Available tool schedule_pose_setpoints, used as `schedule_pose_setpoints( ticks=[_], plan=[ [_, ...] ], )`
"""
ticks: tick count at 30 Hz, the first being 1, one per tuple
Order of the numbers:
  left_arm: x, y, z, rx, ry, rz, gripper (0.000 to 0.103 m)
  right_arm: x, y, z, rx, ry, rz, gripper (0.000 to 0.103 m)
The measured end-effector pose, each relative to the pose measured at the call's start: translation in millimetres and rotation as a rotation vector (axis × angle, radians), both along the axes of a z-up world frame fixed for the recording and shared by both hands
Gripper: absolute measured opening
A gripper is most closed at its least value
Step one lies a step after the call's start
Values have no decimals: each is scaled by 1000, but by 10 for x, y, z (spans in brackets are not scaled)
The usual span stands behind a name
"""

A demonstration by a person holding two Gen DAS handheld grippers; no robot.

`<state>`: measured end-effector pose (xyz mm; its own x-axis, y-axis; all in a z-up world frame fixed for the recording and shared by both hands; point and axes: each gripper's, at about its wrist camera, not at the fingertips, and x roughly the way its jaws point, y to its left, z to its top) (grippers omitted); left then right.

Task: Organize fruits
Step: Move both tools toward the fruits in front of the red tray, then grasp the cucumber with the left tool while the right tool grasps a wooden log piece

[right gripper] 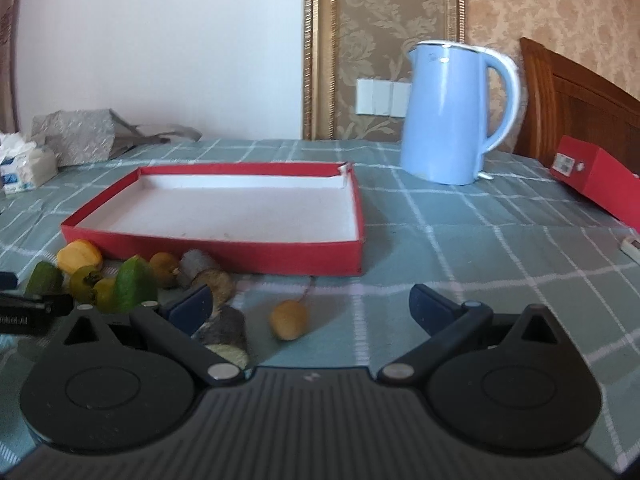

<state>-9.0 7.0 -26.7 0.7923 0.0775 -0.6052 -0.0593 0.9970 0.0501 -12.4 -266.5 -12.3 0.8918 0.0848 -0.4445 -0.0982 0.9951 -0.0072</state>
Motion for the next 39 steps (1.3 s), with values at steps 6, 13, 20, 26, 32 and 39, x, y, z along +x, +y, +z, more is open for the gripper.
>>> schedule_pose_setpoints(
  ticks=[6,13,20,26,32,39],
  plan=[
    [17,10,-21,-18,-5,4,93,35,-221,8,15,17,-76,103],
    [6,-26,-40,7,-14,-16,90,26,-261,-30,45,22,-32,103],
    [-8,-22,-32,-30,-24,-50,67,-111,70,-20,-42,-18,108,101],
    [-27,-44,-25,-24,-39,-74,42,-154,287,-32,-92,-13,206,96],
    [-28,-19,-21,-43,-43,-83,36,-171,370,-47,-88,12,269,94],
    [-27,-13,-20,-49,-43,-84,36,-55,488,-119,-99,86,307,74]
  ],
)
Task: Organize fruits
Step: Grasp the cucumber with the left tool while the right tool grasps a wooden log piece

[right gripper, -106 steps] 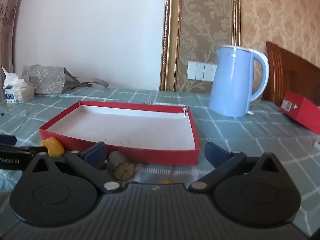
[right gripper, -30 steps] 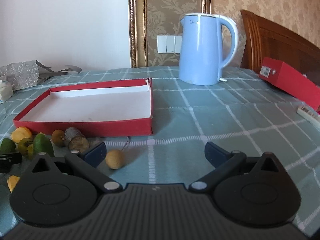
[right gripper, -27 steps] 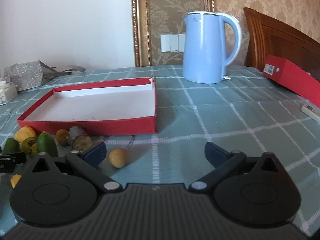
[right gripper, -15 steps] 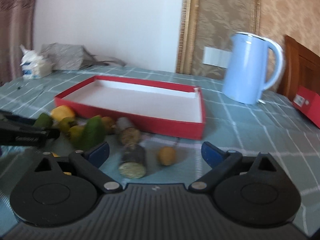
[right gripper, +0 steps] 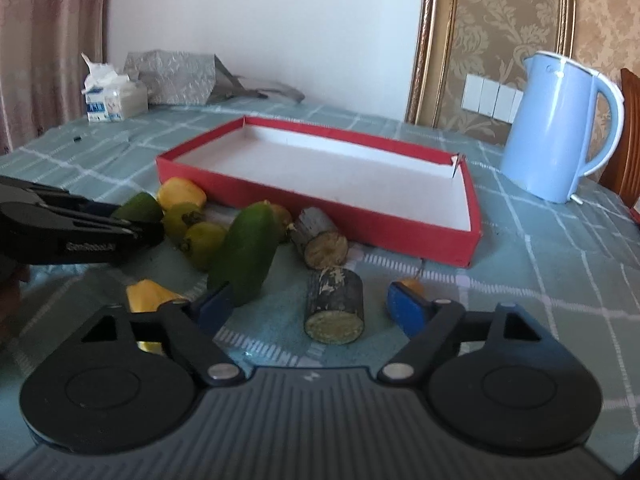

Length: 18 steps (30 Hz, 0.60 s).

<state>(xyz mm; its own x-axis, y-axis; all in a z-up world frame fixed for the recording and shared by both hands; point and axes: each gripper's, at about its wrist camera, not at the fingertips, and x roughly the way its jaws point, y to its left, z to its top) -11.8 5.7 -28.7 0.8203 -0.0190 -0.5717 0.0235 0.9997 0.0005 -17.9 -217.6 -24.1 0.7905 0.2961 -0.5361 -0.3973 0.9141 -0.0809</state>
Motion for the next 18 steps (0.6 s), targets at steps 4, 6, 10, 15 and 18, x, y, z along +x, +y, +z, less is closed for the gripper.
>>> schedule_pose_setpoints(
  ticks=[4,6,10,15,18],
  plan=[
    [0,-5,0,1,-1,-1,36,102,-27,-58,14,62,-16,53],
    [2,-5,0,3,-1,-1,36,123,-39,-77,20,71,-17,51],
    [2,-11,0,3,-1,-1,36,175,-25,-73,13,70,-25,45],
    [5,-14,-1,1,-2,0,36,234,-1,-79,21,69,-26,32],
    [7,-11,1,1,-1,0,36,220,28,-82,4,52,-24,32]
  ],
)
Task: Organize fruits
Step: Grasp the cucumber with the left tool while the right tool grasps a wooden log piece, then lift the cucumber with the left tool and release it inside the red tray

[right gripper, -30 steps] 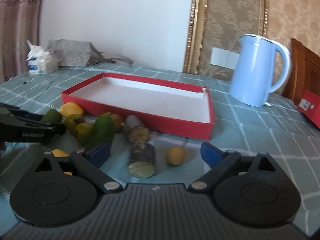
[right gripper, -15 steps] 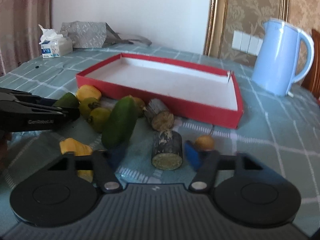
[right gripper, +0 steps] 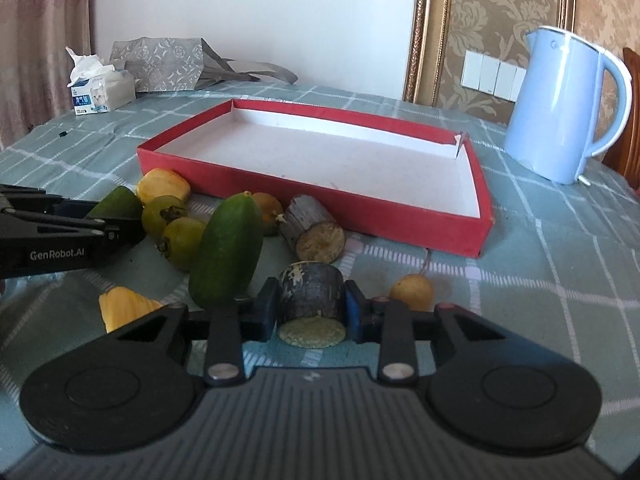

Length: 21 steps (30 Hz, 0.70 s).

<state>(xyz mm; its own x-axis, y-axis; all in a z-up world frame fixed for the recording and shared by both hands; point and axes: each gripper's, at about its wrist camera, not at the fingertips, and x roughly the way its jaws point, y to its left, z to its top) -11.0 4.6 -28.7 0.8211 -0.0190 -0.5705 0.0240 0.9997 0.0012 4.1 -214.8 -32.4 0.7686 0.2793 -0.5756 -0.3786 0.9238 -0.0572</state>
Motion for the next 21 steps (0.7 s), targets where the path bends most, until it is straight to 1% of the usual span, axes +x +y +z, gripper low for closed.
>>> schedule_pose_setpoints(
  ticks=[10,14,21],
  plan=[
    [-14,-1,9,-11,3,1,35,14,-62,-8,57,-14,-14,32],
    [-28,-2,33,-5,-5,-1,33,51,-103,-21,85,-5,-21,32],
    [-29,43,68,7,-4,12,33,63,-124,-25,102,4,-11,32]
  ],
)
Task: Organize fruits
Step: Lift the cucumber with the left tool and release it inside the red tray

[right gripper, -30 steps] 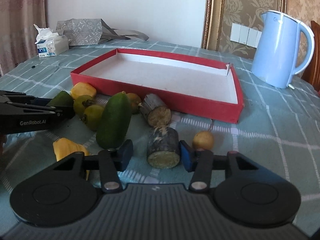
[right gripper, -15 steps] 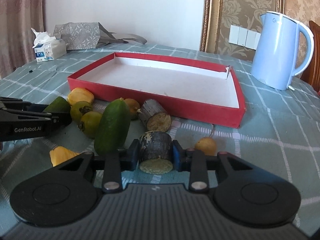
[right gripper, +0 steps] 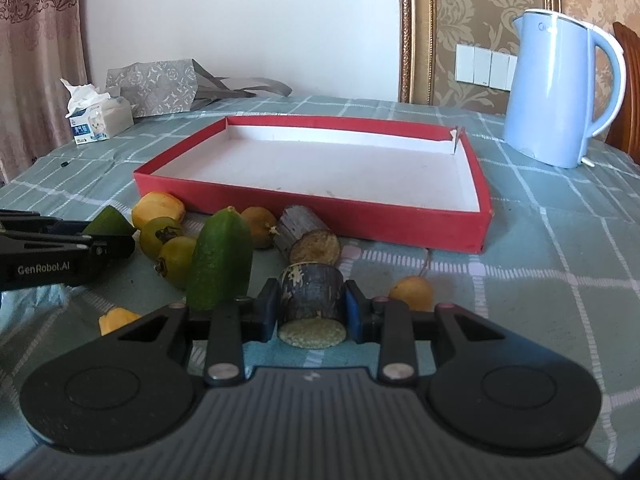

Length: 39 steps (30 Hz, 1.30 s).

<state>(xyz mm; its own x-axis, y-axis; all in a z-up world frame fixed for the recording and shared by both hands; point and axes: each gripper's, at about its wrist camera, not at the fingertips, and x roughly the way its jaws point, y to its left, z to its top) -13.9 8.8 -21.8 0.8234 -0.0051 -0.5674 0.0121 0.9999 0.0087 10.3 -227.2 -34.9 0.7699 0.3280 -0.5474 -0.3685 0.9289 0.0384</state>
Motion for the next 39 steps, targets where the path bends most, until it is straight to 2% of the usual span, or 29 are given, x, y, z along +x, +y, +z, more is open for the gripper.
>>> schedule_pose_setpoints(
  ticks=[24,39],
  plan=[
    [58,75,226,63,-49,25,32,-3,28,1,-14,-1,22,32],
    [663,-52,452,74,-114,-14,32,-1,40,0,-18,1,22,32]
  ],
)
